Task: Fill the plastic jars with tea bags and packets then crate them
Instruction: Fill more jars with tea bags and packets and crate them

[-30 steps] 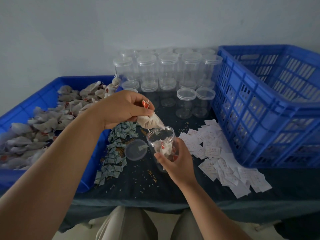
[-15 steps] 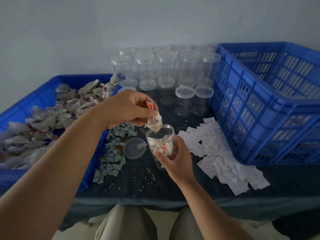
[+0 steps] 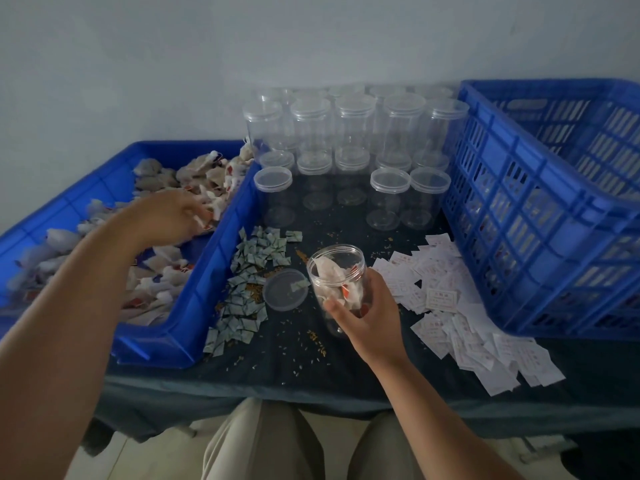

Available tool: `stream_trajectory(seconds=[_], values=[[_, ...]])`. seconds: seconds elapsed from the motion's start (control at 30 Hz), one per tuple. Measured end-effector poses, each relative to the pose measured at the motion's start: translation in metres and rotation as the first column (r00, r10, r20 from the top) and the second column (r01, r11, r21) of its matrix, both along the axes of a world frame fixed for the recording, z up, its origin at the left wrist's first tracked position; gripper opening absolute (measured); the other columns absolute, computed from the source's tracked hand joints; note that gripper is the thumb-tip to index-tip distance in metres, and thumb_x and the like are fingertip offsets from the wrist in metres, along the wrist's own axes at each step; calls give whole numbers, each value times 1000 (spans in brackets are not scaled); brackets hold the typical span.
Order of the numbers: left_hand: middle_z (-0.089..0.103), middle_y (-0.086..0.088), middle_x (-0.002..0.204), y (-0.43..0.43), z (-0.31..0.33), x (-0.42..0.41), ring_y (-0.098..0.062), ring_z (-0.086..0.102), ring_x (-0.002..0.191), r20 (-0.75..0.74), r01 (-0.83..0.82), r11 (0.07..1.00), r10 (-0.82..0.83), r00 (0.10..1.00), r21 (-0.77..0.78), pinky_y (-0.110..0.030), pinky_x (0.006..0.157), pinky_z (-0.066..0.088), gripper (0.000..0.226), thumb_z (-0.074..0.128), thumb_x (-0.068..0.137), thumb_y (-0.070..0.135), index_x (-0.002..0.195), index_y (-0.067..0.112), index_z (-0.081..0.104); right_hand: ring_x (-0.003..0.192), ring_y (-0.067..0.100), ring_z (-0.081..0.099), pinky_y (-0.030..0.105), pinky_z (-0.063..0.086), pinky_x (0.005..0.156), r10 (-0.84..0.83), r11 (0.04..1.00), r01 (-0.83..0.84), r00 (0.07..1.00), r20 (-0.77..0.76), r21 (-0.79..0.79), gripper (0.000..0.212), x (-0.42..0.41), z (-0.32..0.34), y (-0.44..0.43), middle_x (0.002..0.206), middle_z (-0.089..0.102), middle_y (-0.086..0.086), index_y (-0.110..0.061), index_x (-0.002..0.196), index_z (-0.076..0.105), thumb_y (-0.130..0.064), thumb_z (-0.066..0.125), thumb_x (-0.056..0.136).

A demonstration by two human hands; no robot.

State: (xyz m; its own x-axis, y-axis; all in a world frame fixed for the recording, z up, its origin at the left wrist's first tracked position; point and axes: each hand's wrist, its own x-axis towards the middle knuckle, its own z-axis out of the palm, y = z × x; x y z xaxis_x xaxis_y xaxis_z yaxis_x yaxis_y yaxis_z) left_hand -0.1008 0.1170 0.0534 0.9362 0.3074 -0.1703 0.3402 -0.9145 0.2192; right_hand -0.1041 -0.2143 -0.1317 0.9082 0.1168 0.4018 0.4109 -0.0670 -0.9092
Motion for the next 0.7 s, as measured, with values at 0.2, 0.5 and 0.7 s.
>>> stream_trajectory(seconds=[0.2, 0.5, 0.7], values=[[76, -5, 106, 26, -55, -27, -18, 70, 86, -545, -7, 995, 60, 836, 99, -26, 67, 54, 17, 71, 98, 14, 114, 14, 76, 93, 18, 72, 25, 58, 73, -10, 1000, 10, 1000, -6, -16, 46, 0, -1, 1, 106, 73, -12, -33, 117, 64, -55, 86, 82], [69, -8, 83, 41, -45, -26, -23, 65, 73, -27, -70, 992, 68, 997, -103, -38, 69, 52, 35, 67, 103, 35, 81, 9, 73, 93, 17, 73, 20, 56, 74, -5, 1000, 5, 1000, -19, -14, 47, 0, -2, 0, 106, 74, -10, -32, 117, 65, -54, 87, 82], [77, 11, 85, -3, -9, -33, -15, 71, 73, 482, 33, 884, 221, 848, -466, -35, 67, 58, 16, 70, 90, 61, 98, 47, 70, 97, 13, 73, 17, 55, 76, 0, 999, 0, 1000, -3, -36, 49, 0, -2, 0, 108, 73, -13, -31, 118, 65, -57, 85, 82]])
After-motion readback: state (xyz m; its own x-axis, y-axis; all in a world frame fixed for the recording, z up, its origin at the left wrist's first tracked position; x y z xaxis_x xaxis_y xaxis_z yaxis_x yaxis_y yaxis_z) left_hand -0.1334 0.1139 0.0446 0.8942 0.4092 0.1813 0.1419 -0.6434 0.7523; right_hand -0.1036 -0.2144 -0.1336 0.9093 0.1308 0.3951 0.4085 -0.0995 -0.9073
